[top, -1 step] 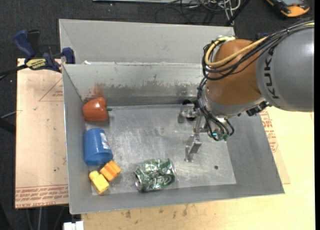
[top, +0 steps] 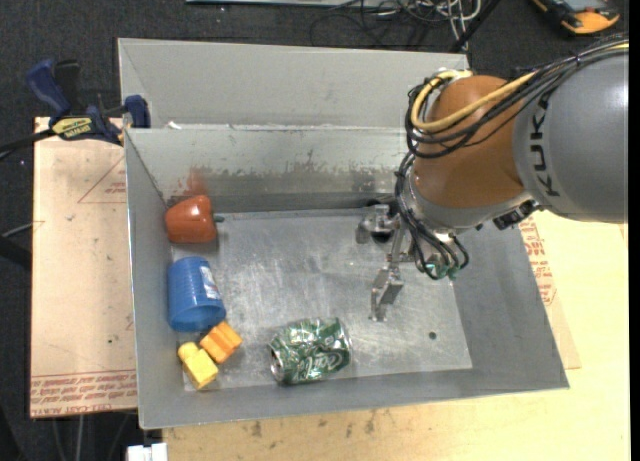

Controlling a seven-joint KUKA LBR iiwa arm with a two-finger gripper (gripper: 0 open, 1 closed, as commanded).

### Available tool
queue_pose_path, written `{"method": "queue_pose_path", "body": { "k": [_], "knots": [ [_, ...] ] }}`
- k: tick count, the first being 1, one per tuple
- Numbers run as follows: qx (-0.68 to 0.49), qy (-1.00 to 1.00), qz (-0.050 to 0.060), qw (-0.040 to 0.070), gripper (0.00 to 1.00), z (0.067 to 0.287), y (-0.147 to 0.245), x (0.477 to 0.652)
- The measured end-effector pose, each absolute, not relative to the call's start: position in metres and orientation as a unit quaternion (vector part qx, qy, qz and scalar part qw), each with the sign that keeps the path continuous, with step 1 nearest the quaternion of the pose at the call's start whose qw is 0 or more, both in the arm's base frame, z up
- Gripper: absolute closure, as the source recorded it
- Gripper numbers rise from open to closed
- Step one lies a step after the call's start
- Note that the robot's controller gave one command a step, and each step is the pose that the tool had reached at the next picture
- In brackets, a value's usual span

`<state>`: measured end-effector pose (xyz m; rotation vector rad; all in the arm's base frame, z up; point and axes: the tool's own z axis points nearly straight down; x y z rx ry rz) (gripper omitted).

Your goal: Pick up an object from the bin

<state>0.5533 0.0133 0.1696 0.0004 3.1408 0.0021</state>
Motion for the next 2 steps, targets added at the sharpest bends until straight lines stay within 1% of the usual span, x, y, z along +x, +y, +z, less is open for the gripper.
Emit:
{"method": "queue_pose_path", "body": {
  "k": [1,2],
  "knots": [
    [-0.067,0.998,0.001,0.0,1.0,0.0798,0.0258,0.5087],
    [-0.067,0.998,0.001,0.0,1.0,0.0798,0.0258,0.5087]
  ]
}}
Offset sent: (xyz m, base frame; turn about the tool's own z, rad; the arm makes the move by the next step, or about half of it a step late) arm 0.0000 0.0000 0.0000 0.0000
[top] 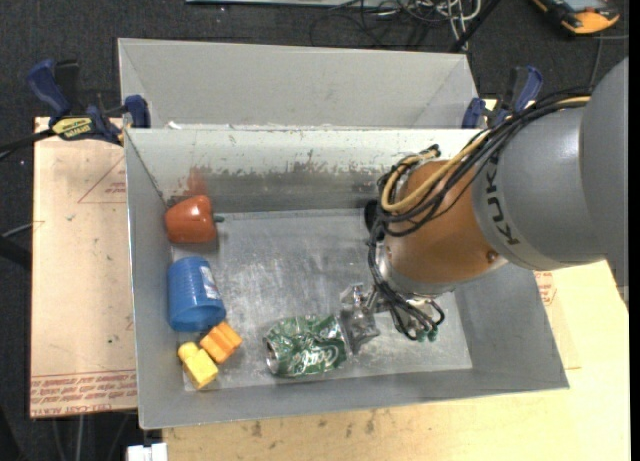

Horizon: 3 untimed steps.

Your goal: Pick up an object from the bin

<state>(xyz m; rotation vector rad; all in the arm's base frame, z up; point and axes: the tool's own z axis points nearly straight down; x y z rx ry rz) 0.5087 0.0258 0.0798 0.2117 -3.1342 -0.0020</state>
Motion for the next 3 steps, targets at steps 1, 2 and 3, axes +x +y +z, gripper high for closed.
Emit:
{"method": "queue_pose_path", "body": {
  "k": [1,2,3],
  "knots": [
    [0.052,-0.999,-0.001,0.0,1.0,0.09,0.024,0.508],
    [0.048,-0.999,-0.001,-0.001,0.0,0.113,0.026,0.507],
    [0.048,-0.999,-0.001,-0.001,0.0,0.113,0.026,0.507]
  ]
}}
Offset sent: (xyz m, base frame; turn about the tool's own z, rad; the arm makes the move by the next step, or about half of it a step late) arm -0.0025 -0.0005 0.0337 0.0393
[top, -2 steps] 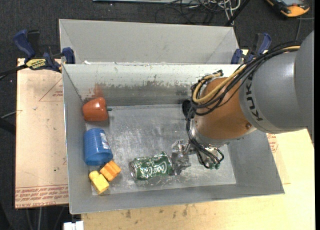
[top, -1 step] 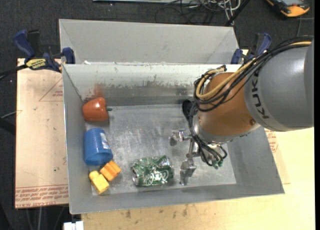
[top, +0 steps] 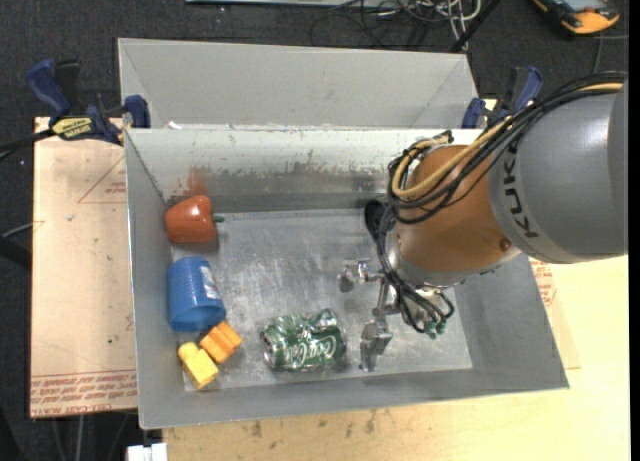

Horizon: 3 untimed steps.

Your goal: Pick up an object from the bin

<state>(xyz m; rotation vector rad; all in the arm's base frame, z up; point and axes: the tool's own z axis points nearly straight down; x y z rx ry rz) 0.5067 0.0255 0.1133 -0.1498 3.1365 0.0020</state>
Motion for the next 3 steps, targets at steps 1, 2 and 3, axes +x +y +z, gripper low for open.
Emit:
{"method": "queue_pose_path", "body": {
  "k": [1,2,3],
  "knots": [
    [-0.118,0.993,0.001,-0.001,0.0,0.116,0.027,0.523],
    [-0.323,0.946,-0.001,0.004,1.0,0.075,0.089,0.499],
    [-0.323,0.946,-0.001,0.004,1.0,0.075,0.089,0.499]
  ]
}}
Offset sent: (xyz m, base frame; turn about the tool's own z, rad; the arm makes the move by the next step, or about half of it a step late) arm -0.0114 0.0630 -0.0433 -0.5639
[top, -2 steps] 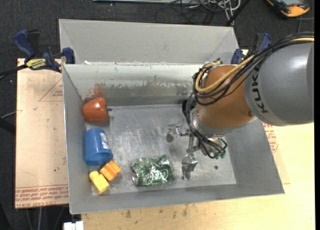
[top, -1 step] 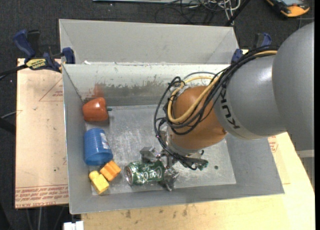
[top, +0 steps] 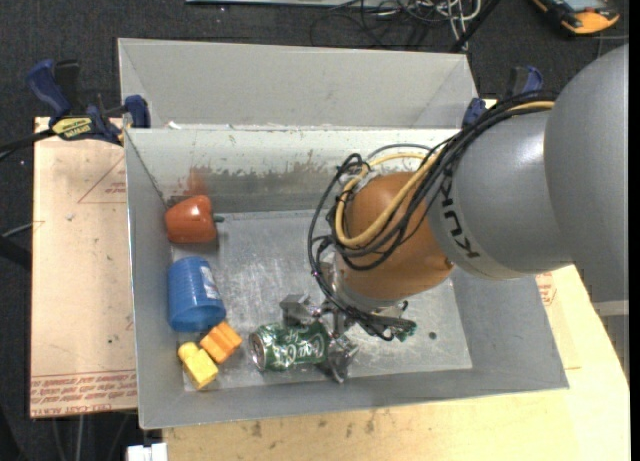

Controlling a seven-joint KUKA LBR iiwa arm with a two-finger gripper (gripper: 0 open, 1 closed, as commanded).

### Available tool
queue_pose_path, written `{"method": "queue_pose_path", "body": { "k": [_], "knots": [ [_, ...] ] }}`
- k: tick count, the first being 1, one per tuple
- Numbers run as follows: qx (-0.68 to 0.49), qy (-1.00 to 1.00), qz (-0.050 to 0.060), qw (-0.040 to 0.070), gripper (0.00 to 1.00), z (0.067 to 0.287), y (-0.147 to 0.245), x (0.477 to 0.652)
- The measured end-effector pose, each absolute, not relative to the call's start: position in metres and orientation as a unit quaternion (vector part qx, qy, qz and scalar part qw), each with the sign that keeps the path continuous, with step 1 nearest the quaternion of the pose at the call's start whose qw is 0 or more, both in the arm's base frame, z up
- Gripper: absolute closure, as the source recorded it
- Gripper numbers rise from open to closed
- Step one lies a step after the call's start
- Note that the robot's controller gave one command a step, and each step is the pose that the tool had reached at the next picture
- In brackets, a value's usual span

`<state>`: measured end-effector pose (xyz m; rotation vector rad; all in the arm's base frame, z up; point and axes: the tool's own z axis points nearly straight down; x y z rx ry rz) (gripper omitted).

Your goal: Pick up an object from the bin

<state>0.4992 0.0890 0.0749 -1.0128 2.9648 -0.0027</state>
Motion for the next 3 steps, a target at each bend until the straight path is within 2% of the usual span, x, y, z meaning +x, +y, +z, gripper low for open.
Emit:
{"method": "queue_pose_path", "body": {
  "k": [1,2,3],
  "knots": [
    [-0.279,0.96,0.001,0.001,1.0,0.185,0.084,0.515],
    [-0.279,0.96,0.001,0.001,1.0,0.185,0.084,0.515],
    [-0.28,0.96,0.001,-0.002,1.0,0.23,0.088,0.515]
  ]
}}
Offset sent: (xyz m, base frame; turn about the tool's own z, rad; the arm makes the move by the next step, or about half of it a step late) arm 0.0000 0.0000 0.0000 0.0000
